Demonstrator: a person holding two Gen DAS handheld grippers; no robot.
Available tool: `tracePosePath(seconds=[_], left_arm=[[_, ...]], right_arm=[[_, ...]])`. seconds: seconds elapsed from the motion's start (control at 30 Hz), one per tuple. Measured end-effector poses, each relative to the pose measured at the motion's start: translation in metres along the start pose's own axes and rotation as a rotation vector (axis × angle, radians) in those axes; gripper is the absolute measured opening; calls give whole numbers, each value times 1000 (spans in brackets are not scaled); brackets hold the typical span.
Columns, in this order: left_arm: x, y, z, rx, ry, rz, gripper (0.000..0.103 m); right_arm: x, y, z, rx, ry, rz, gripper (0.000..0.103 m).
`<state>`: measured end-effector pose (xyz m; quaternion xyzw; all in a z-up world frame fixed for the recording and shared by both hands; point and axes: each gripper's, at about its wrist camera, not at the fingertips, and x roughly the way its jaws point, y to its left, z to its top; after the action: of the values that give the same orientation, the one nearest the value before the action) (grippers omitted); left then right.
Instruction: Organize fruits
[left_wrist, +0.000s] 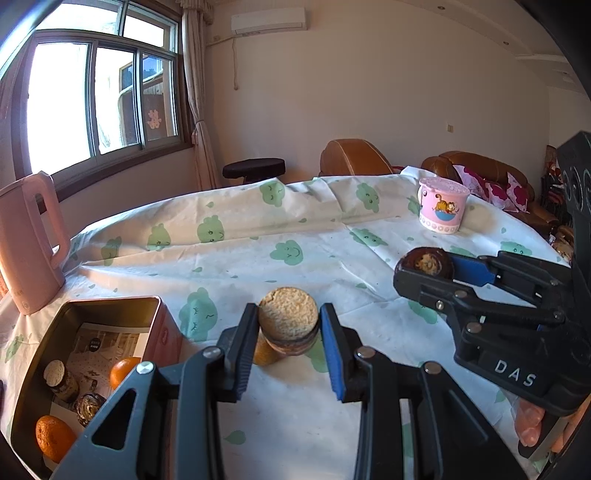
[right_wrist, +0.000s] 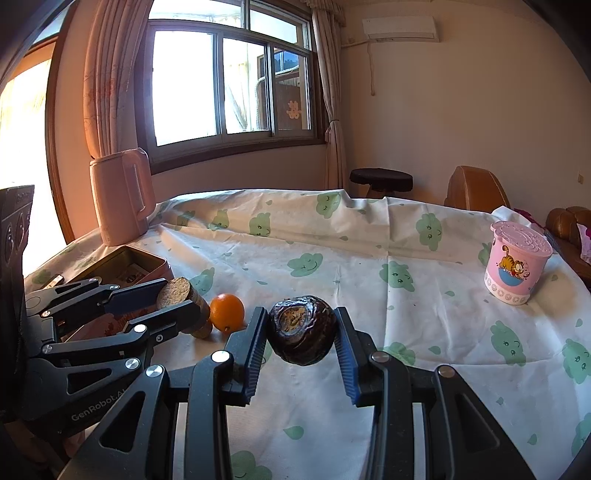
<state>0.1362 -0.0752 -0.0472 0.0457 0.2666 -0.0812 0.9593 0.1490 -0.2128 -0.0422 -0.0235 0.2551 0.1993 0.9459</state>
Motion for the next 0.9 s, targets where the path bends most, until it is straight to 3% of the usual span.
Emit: tracePosePath(seconds=[0.9], left_arm=[[-16,2,-1,-10,-79,23,35]], right_arm=[[-12,2,-1,-20,-78,5,38]])
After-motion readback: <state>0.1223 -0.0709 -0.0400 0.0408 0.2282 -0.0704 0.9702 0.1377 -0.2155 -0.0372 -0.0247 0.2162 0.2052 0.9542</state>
